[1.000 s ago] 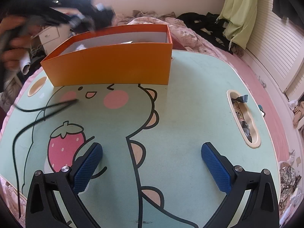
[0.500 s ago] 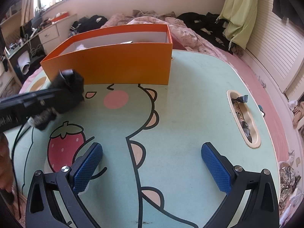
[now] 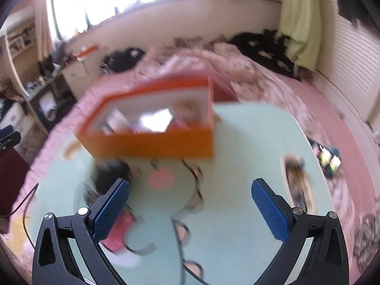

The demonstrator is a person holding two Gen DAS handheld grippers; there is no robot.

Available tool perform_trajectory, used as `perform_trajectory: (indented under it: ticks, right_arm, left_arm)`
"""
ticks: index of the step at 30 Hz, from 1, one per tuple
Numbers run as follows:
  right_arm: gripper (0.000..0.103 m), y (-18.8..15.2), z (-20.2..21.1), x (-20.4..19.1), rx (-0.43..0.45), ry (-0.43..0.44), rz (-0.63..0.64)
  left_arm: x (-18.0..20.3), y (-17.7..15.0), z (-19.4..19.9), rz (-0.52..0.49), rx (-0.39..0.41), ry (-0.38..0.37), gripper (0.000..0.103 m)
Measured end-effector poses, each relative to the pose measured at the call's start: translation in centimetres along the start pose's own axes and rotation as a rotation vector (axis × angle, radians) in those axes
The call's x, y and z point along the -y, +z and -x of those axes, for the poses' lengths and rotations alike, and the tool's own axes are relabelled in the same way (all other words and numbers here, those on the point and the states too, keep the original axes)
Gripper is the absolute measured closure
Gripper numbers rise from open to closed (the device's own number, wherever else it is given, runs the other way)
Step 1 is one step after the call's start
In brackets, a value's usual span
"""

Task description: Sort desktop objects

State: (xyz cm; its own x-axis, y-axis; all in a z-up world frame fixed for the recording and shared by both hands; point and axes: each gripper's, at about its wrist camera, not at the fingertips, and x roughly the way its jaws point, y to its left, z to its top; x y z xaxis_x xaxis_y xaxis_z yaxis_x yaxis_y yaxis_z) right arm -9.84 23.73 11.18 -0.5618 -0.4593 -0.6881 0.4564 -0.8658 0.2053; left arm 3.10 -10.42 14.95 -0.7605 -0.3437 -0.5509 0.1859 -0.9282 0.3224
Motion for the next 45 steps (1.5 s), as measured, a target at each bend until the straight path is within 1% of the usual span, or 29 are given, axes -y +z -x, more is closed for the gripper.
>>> perform_trajectory:
  ticks: [1, 2, 3, 4, 6, 7, 8, 9, 10, 11, 12, 14, 15, 17, 18, 19, 20, 21, 22, 23, 25, 26, 29, 33, 37, 39, 41, 45]
  right_arm:
    - [0.0, 1.2, 0.0, -1.1, -0.004, 0.046, 0.008]
    - [0.0, 2.4, -0.6, -2.0, -0.013, 0.085, 0.02]
    - [0.0, 4.1, -1.8, -3.3, -0.032, 0.118, 0.047]
    - [0.0, 4.8, -2.7, -4.4, -0.054, 0.127, 0.07]
    - [0.001, 6.8, -5.7, -6.7, -0.12, 0.121, 0.13]
    - [0.003, 7.6, -7.6, -7.7, -0.158, 0.112, 0.159]
    - [0.01, 8.1, -9.3, -8.2, -0.193, 0.101, 0.175]
    - [0.018, 8.6, -11.0, -8.5, -0.232, 0.09, 0.184]
    - [0.022, 8.9, -12.7, -8.8, -0.273, 0.081, 0.185]
    - [0.03, 9.1, -14.1, -8.8, -0.302, 0.081, 0.18]
    - [0.034, 9.2, -15.2, -8.9, -0.325, 0.083, 0.174]
    - [0.034, 8.9, -16.9, -9.1, -0.359, 0.083, 0.162]
    - [0.034, 8.7, -17.9, -9.2, -0.383, 0.078, 0.154]
    - [0.034, 8.2, -18.2, -9.3, -0.374, 0.057, 0.165]
    - [0.036, 8.1, -18.2, -9.3, -0.382, 0.065, 0.172]
    - [0.043, 7.9, -18.1, -9.5, -0.389, 0.085, 0.184]
    - [0.067, 7.8, -17.8, -9.5, -0.389, 0.094, 0.2]
    - [0.087, 7.6, -17.5, -9.5, -0.386, 0.081, 0.219]
    - [0.091, 7.5, -17.2, -9.5, -0.372, 0.061, 0.237]
    - [0.093, 7.4, -16.7, -9.4, -0.345, 0.059, 0.247]
    - [0.093, 7.2, -15.0, -8.7, -0.274, 0.105, 0.237]
    - [0.094, 7.2, -14.4, -8.2, -0.259, 0.126, 0.219]
    - [0.094, 7.3, -13.1, -6.2, -0.234, 0.171, 0.149]
    - [0.094, 7.8, -11.2, -4.6, -0.206, 0.205, 0.105]
    - [0.094, 7.5, -7.3, -2.8, -0.151, 0.293, 0.04]
    - [0.094, 6.6, -5.3, -2.0, -0.124, 0.309, 0.021]
    - [0.094, 5.2, -3.7, -1.1, -0.119, 0.323, -0.004]
    - [0.094, 2.3, -2.7, 0.4, -0.147, 0.42, -0.068]
  left_arm:
    - [-0.2, 0.2, 0.0, 0.017, 0.022, 0.084, 0.029]
    - [-0.6, -0.1, -0.4, 0.037, 0.024, 0.077, 0.028]
    - [-0.3, -0.6, -1.1, 0.067, -0.001, -0.017, 0.028]
    - [0.3, -1.4, -2.2, 0.095, -0.052, -0.167, 0.028]
    - [2.5, -3.7, -4.7, 0.15, -0.185, -0.491, 0.028]
    - [3.6, -4.9, -5.7, 0.18, -0.234, -0.596, 0.028]
    - [4.7, -5.9, -6.4, 0.204, -0.258, -0.659, 0.028]
    - [5.6, -6.9, -6.9, 0.227, -0.263, -0.7, 0.028]
    - [6.1, -7.1, -7.2, 0.242, -0.256, -0.709, 0.028]
    - [6.4, -7.4, -7.3, 0.261, -0.246, -0.714, 0.028]
    - [6.6, -7.6, -7.2, 0.282, -0.232, -0.719, 0.028]
    - [6.3, -7.8, -6.9, 0.313, -0.194, -0.738, 0.028]
    - [6.3, -7.7, -6.8, 0.312, -0.181, -0.742, 0.028]
    - [6.5, -7.4, -6.6, 0.299, -0.172, -0.743, 0.028]
    - [6.2, -7.3, -6.6, 0.3, -0.167, -0.741, 0.028]
    - [6.1, -7.3, -6.7, 0.305, -0.166, -0.742, 0.028]
    - [6.0, -7.2, -6.8, 0.311, -0.169, -0.744, 0.028]
    - [5.9, -7.3, -7.0, 0.314, -0.173, -0.743, 0.028]
    - [6.2, -7.5, -6.7, 0.319, -0.175, -0.737, 0.028]
    - [6.2, -7.6, -6.7, 0.322, -0.175, -0.735, 0.028]
    - [6.1, -7.7, -6.9, 0.325, -0.176, -0.727, 0.028]
    - [6.1, -7.7, -6.7, 0.326, -0.177, -0.723, 0.028]
    - [6.1, -7.8, -7.1, 0.332, -0.186, -0.711, 0.028]
    - [5.8, -7.8, -7.5, 0.339, -0.187, -0.71, 0.028]
    - [5.7, -7.8, -7.4, 0.337, -0.176, -0.709, 0.028]
    - [5.5, -7.8, -7.5, 0.342, -0.176, -0.712, 0.028]
    - [5.4, -7.9, -7.6, 0.349, -0.177, -0.711, 0.028]
    - [5.8, -7.7, -7.6, 0.34, -0.179, -0.705, 0.028]
